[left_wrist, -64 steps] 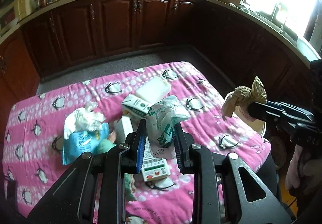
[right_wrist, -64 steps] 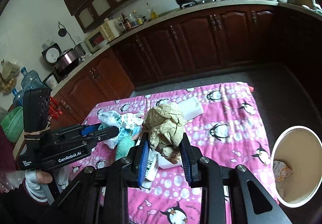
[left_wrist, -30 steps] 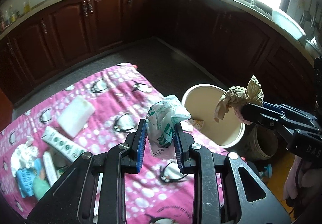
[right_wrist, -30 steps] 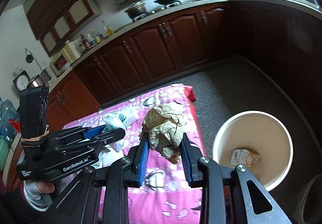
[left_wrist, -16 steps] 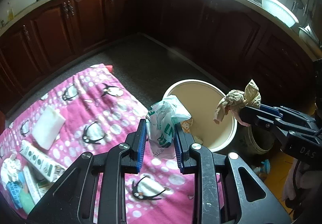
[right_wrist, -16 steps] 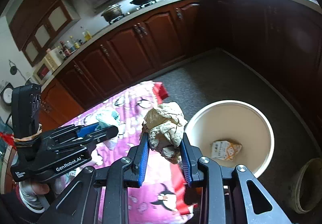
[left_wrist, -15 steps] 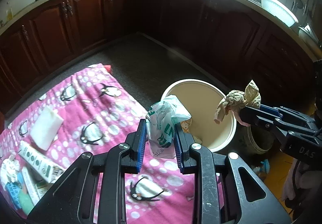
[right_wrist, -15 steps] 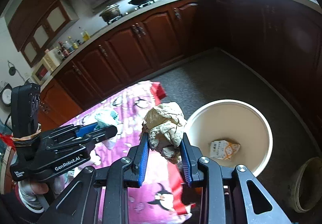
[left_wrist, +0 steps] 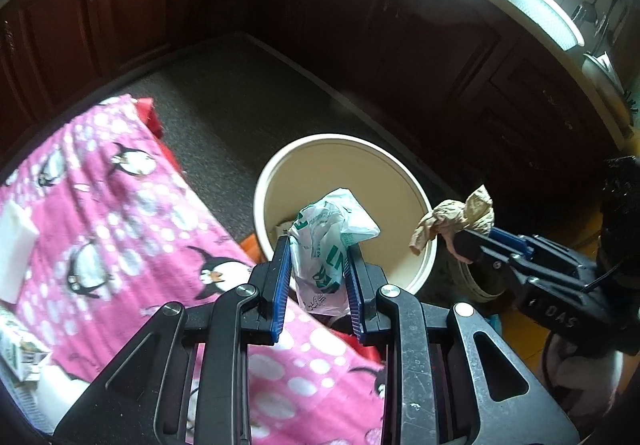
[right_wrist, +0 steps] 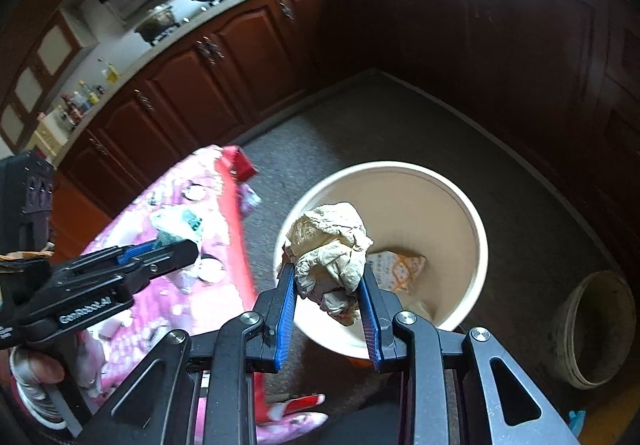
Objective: Collect trash
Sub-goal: 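Carry the plastic bag and brown paper over the white bucket, then open both grippers to drop the bag and paper into the bucket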
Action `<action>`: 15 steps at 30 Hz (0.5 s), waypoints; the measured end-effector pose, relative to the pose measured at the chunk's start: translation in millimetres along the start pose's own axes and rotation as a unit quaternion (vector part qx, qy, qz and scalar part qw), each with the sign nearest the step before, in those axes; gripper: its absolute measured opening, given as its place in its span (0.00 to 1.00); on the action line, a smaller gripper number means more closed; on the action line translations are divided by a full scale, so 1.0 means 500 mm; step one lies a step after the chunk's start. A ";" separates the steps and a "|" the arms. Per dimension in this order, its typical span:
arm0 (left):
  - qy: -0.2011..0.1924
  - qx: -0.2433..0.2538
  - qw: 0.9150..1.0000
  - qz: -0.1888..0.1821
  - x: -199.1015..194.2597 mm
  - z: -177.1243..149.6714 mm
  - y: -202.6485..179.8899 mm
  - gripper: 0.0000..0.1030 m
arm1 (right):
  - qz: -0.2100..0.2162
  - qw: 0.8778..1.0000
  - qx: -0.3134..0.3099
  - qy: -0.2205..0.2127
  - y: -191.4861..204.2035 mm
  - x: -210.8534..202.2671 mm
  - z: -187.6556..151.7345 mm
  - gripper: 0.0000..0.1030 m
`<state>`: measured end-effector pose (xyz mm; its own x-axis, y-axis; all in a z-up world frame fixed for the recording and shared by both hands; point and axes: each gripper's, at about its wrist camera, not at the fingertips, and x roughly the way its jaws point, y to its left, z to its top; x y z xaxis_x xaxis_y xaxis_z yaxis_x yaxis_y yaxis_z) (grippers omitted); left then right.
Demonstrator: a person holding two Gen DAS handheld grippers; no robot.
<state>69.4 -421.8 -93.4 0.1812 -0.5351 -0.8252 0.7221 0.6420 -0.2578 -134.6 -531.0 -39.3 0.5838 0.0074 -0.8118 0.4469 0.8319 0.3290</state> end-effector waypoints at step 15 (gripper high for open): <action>0.023 -0.052 0.998 -0.031 0.097 0.025 0.007 0.63 | -0.053 0.998 0.035 0.031 -0.068 0.086 -0.009 0.51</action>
<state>89.0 -452.2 -128.1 0.1054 -0.5521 -0.8271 0.6579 0.6624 -0.3583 -127.8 -556.3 -87.4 0.4888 -0.0425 -0.8714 0.5513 0.7891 0.2707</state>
